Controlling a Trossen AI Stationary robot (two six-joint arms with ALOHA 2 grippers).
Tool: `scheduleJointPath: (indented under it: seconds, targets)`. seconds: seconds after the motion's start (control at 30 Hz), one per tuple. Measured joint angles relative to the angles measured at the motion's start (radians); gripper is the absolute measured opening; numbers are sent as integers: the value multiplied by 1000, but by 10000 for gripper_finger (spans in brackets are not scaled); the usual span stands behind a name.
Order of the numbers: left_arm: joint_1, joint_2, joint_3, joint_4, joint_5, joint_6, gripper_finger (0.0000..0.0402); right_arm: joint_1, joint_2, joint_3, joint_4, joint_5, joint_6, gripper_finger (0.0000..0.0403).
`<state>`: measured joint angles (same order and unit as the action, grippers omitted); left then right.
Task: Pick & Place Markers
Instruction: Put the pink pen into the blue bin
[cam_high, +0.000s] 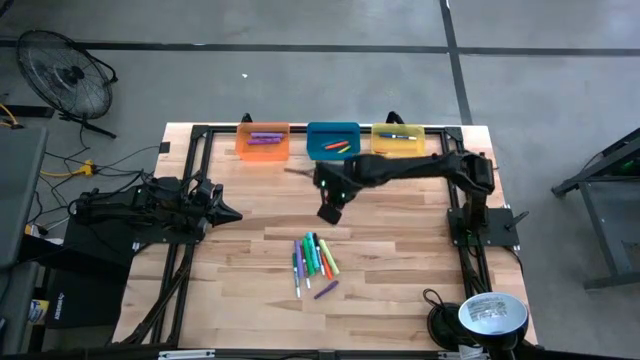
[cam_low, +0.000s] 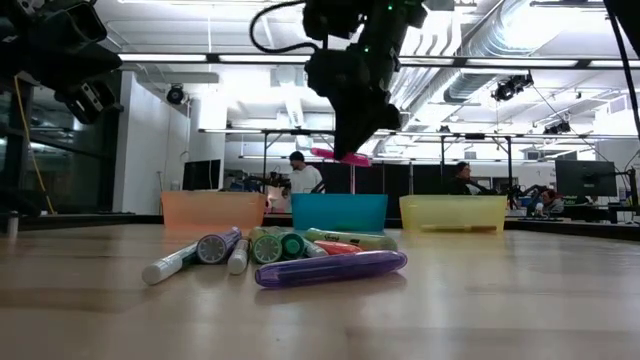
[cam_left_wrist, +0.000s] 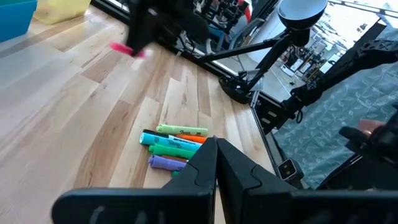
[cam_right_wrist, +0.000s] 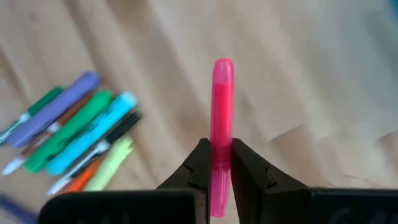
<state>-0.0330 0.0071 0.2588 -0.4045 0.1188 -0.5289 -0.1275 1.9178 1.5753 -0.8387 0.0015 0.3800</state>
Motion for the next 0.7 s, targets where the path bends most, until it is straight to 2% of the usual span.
scheduleJointPath:
  seconds: [0.53,0.7]
  targets:
    - [0,0,0,-3,0,0,1,-336,-8,1,153,-133,-510,26]
    - [0,0,0,-3,0,0,1,-413,-5,1,184,-139,-709,26]
